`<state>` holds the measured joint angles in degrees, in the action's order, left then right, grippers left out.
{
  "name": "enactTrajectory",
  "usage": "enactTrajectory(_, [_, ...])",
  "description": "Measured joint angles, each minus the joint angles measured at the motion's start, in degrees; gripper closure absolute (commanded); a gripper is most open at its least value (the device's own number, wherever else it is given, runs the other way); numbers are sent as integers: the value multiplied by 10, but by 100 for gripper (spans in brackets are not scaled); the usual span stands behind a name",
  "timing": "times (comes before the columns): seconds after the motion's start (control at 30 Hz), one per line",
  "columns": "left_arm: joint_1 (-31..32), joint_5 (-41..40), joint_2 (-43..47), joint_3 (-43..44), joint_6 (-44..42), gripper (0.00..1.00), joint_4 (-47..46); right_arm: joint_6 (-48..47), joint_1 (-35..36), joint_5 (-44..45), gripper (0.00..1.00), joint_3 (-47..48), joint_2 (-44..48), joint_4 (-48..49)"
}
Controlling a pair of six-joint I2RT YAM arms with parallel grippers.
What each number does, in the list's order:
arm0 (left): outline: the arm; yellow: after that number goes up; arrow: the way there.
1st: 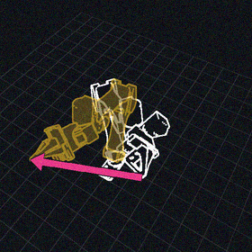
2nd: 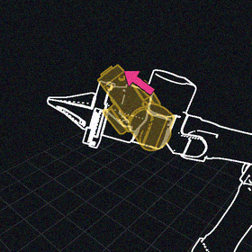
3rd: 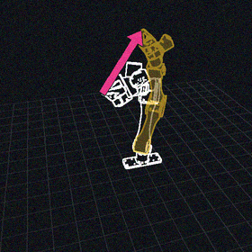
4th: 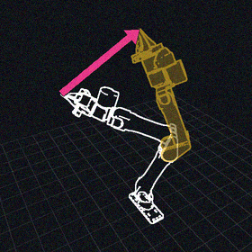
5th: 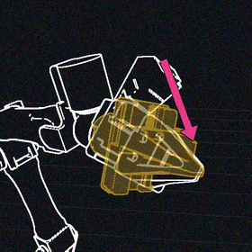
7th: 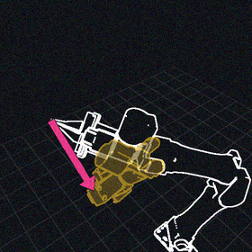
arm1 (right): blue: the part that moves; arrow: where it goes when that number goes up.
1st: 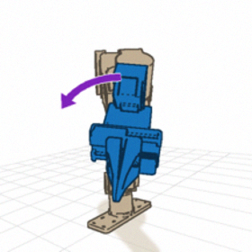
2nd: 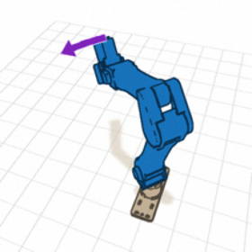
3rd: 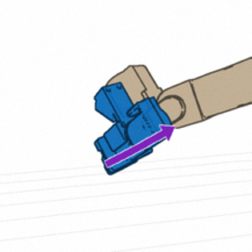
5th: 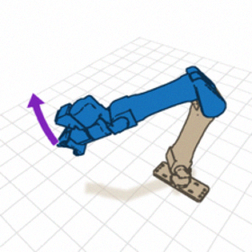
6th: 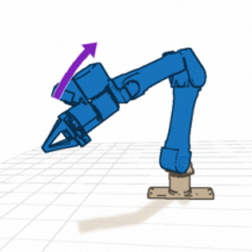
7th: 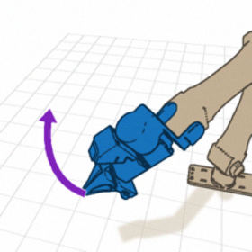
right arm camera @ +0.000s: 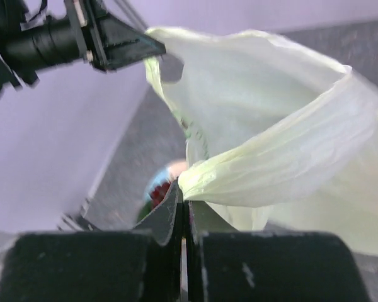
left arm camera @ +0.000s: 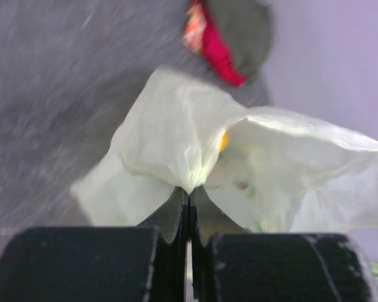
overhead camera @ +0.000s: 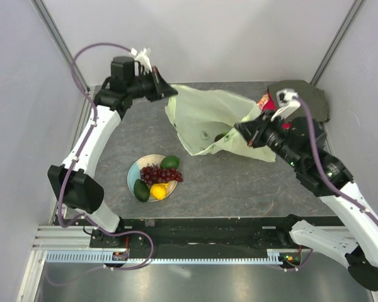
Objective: Place the fruits into the plastic bag
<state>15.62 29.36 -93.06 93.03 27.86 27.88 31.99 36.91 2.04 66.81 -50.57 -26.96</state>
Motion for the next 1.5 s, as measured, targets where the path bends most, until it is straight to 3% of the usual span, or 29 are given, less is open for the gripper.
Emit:
enactTrajectory(0.13, [0,38,0,122,41,98,-4,19,0,42,100,108,-27,-22])
enactTrajectory(0.3, [1,79,-11,220,80,98,-13,54,0,77,100,121,-28,-49])
enactTrajectory(0.53, [2,99,-100,221,75,98,-7,102,0,77,100,13,-15,-57])
enactTrajectory(0.7, [2,72,-153,190,32,98,38,127,0,58,100,-37,-16,-60])
enactTrajectory(0.97, [2,41,-150,229,-32,99,50,115,0,90,100,0,-12,-67])
enactTrajectory(1.13, [3,96,-155,274,-52,99,27,100,0,132,100,45,2,-70])
enactTrajectory(1.4, [9,147,-170,274,-64,98,-25,93,0,165,100,59,22,-71])
enactTrajectory(1.43, [9,145,-170,269,-66,83,-29,93,0,165,100,59,21,-72])
enactTrajectory(1.5, [9,139,-169,254,-68,67,-36,93,0,164,100,58,17,-73])
